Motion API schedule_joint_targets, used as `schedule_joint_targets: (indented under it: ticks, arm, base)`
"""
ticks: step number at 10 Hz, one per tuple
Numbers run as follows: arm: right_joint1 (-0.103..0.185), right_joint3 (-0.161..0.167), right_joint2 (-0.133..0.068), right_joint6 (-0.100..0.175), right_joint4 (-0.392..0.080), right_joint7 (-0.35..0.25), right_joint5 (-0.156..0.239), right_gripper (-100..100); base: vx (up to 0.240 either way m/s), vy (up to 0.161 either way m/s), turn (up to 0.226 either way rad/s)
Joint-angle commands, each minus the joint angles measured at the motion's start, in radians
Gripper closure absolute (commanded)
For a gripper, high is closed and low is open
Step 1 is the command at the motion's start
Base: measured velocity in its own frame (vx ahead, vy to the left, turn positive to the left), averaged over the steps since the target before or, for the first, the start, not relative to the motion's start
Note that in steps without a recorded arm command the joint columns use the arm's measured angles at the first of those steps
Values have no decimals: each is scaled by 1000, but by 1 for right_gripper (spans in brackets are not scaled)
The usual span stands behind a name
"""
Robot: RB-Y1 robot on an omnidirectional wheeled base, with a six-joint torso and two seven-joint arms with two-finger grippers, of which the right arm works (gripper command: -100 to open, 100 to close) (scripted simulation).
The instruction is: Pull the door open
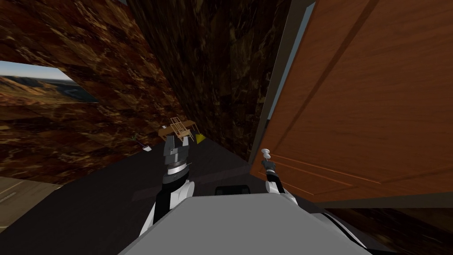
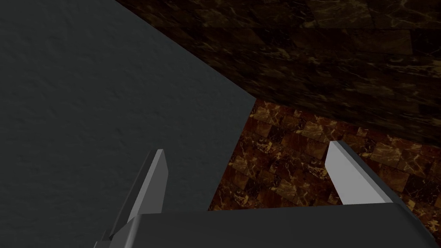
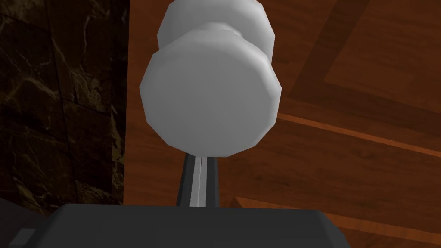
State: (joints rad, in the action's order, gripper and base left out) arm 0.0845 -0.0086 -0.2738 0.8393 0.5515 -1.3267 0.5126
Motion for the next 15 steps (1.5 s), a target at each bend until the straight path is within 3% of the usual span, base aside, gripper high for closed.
schedule_joint_targets:
  ticks: [1,7,8,15]
  arm:
    - [-4,3,0,0,20,-26,10,-100]
    - [-4,16,-1,4,58,-140,51,-100]
    - [-5,15,-1,4,55,-128,47,-100]
    - [0,5,0,15,44,-128,52,-100]
  base:
    - [-158,80,-17]
    - [-165,82,-15]
    - [-78,22,-7]
    - [156,-80,25]
